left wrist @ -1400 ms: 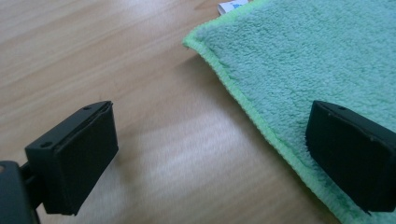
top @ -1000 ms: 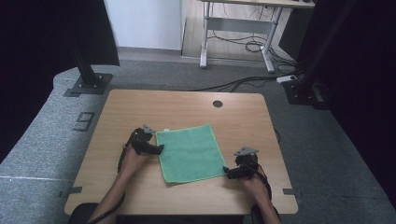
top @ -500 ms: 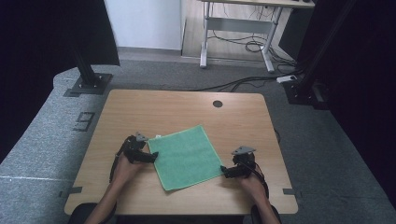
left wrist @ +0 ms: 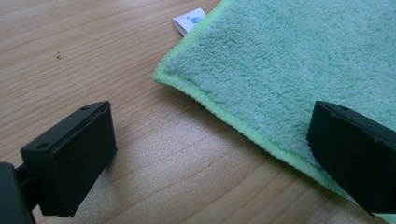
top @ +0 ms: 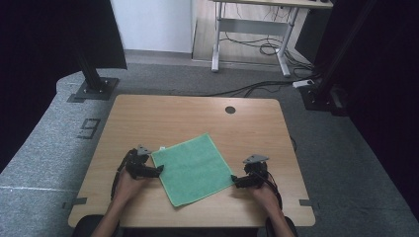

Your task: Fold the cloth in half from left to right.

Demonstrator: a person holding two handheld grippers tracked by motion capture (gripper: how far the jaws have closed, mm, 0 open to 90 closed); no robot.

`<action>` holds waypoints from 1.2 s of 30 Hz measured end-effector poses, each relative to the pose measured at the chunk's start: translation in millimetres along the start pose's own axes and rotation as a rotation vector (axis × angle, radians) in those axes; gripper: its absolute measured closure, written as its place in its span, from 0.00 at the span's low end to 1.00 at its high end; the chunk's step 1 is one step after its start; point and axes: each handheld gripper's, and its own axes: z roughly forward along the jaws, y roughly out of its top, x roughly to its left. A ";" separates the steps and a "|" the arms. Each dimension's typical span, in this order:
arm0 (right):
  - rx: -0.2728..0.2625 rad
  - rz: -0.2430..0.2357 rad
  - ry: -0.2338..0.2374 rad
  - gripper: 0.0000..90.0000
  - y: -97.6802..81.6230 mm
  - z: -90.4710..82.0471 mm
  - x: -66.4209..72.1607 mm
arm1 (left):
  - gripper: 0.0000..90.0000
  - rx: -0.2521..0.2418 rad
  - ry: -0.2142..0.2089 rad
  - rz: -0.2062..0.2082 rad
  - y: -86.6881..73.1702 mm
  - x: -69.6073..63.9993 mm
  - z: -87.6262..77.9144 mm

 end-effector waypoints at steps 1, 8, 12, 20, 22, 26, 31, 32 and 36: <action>-0.002 0.007 0.006 0.03 -0.5 0.3 -0.8 | 0.01 0.000 0.000 0.000 0.0 0.0 0.0; -0.015 0.014 0.012 0.02 -2.5 0.6 -1.9 | 0.05 -0.054 0.025 -0.034 9.8 12.3 -4.0; -0.026 0.017 0.007 0.00 -3.9 1.4 -2.4 | 0.05 -0.050 0.060 -0.046 13.6 22.8 -1.0; -0.032 0.014 0.008 0.00 -4.8 2.0 -3.3 | 0.08 -0.055 0.099 -0.065 20.2 33.0 6.5; -0.032 0.014 0.009 0.00 -4.8 1.9 -3.3 | 0.09 -0.046 0.106 -0.062 20.8 33.8 10.1; -0.032 0.014 0.008 0.00 -4.8 1.9 -3.3 | 0.09 -0.031 0.110 -0.059 18.3 35.2 13.7; -0.033 0.014 0.009 0.00 -4.8 1.9 -3.3 | 0.08 -0.024 0.084 -0.094 17.2 39.1 14.5; -0.032 0.014 0.010 0.00 -4.7 1.9 -3.3 | 0.08 -0.024 0.084 -0.093 17.2 39.1 14.5; -0.023 0.003 0.017 0.03 -2.6 0.6 -2.4 | 0.08 -0.023 0.085 -0.095 17.2 39.2 14.5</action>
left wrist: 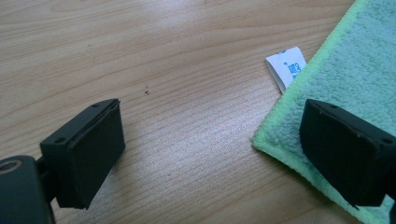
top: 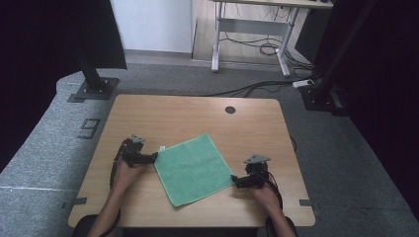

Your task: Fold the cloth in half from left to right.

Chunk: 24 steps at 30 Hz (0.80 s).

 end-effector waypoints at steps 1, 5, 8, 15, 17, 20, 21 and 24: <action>0.000 -0.007 -0.006 0.03 0.9 -0.7 1.0 | 0.08 0.000 0.000 -0.001 0.0 0.0 0.0; -0.006 -0.035 -0.008 0.03 5.4 -5.2 5.8 | 0.08 0.000 0.001 -0.002 -0.3 0.0 -0.2; -0.014 -0.040 0.023 0.05 9.0 -7.3 10.7 | 0.08 -0.001 0.001 -0.002 -0.3 -0.1 -0.2; 0.009 -0.111 0.115 0.07 22.0 -6.3 33.9 | 0.08 -0.001 0.002 -0.003 -0.5 -0.2 -0.4; 0.009 -0.118 0.149 0.08 25.6 -5.0 42.1 | 0.08 -0.001 0.001 -0.001 -0.6 -0.2 -0.5; 0.013 -0.133 0.197 0.11 29.8 -1.4 54.0 | 0.08 -0.001 0.001 -0.001 -0.6 -0.2 -0.6; 0.013 -0.132 0.210 0.12 31.0 -0.1 58.3 | 0.08 -0.001 0.001 -0.001 -0.6 -0.3 -0.6; 0.016 -0.145 0.252 0.14 34.6 2.7 69.8 | 0.08 -0.001 0.001 -0.001 -0.7 -0.3 -0.6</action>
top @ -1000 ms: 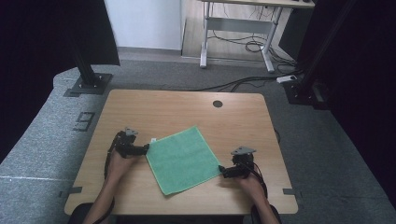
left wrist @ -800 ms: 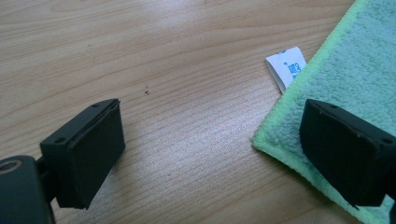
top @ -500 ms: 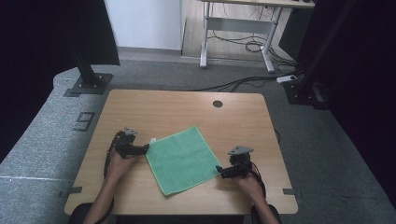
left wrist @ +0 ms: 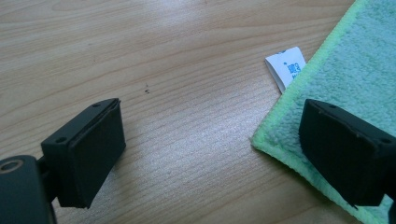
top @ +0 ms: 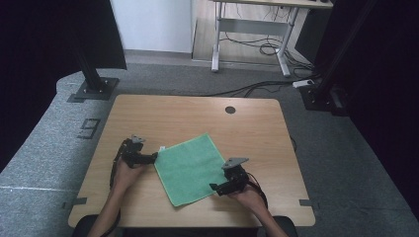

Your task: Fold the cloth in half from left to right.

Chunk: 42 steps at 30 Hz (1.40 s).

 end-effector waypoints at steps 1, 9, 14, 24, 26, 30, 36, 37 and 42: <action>-0.003 -0.005 0.013 0.14 1.8 1.8 3.3 | 0.08 0.000 0.000 0.000 0.0 0.0 0.0; 0.019 -0.029 0.118 0.16 15.2 18.8 33.2 | 0.08 0.001 0.000 0.002 0.0 0.1 -0.1; 0.029 -0.081 0.171 0.25 22.0 26.6 53.5 | 0.09 0.001 0.000 0.003 -0.1 0.1 -0.1; 0.068 -0.170 0.299 0.43 34.3 44.3 92.6 | 0.09 -0.006 -0.003 0.005 -0.2 -0.3 0.0; 0.074 -0.200 0.310 0.48 36.0 47.9 99.2 | 0.10 -0.006 -0.003 0.007 -0.3 -0.4 -0.1; 0.086 -0.248 0.305 0.55 40.3 52.9 111.2 | 0.10 -0.006 -0.004 0.007 -0.3 -0.4 -0.2; 0.108 -0.305 0.277 0.70 44.1 58.6 123.6 | 0.10 -0.004 -0.004 0.007 -0.2 -0.4 -0.5; 0.115 -0.315 0.263 0.73 43.8 59.4 124.8 | 0.10 -0.005 -0.005 0.008 -0.3 -0.5 -0.6; 0.126 -0.324 0.222 0.91 42.1 59.7 124.9 | 0.21 -0.028 -0.029 0.031 -2.0 -2.4 -2.9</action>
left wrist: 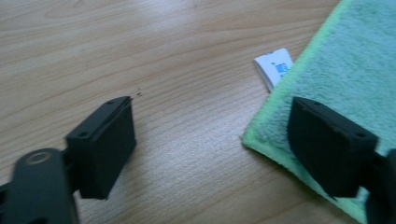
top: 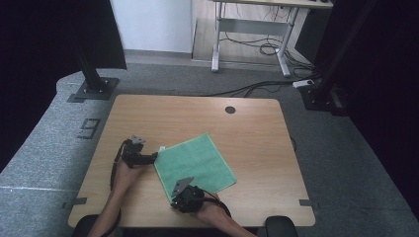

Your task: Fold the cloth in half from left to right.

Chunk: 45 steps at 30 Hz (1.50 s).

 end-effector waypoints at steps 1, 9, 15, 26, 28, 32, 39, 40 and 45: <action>0.000 0.003 0.005 0.92 -0.4 -0.3 -0.6 | 0.26 -0.009 -0.012 0.012 -0.4 -1.0 -0.9; -0.001 0.013 0.011 0.95 -1.1 -0.2 -0.4 | 0.83 -0.006 -0.094 0.064 2.2 -15.1 -3.8; -0.011 0.005 0.026 0.96 0.8 0.1 1.3 | 0.95 0.008 -0.098 0.060 3.9 -14.9 -4.5; -0.058 -0.021 0.056 0.96 17.4 -4.2 9.0 | 0.95 -0.031 -0.189 -0.064 2.9 7.8 -21.9; -0.072 -0.018 0.050 0.96 17.0 -10.3 8.3 | 0.95 -0.051 -0.218 -0.089 4.4 10.4 -24.7; -0.099 -0.001 0.032 0.96 12.6 -23.9 3.3 | 0.95 -0.063 -0.224 -0.083 9.2 7.0 -26.2; -0.131 0.039 -0.011 0.96 -0.2 -44.2 -7.8 | 0.95 -0.090 -0.255 -0.094 23.1 3.0 -23.3; -0.134 0.042 -0.019 0.96 -1.9 -46.6 -9.1 | 0.95 -0.094 -0.259 -0.097 26.2 1.7 -22.0; -0.144 0.051 -0.064 0.96 -10.2 -55.4 -15.9 | 0.95 -0.092 -0.247 -0.064 41.7 -8.9 -14.2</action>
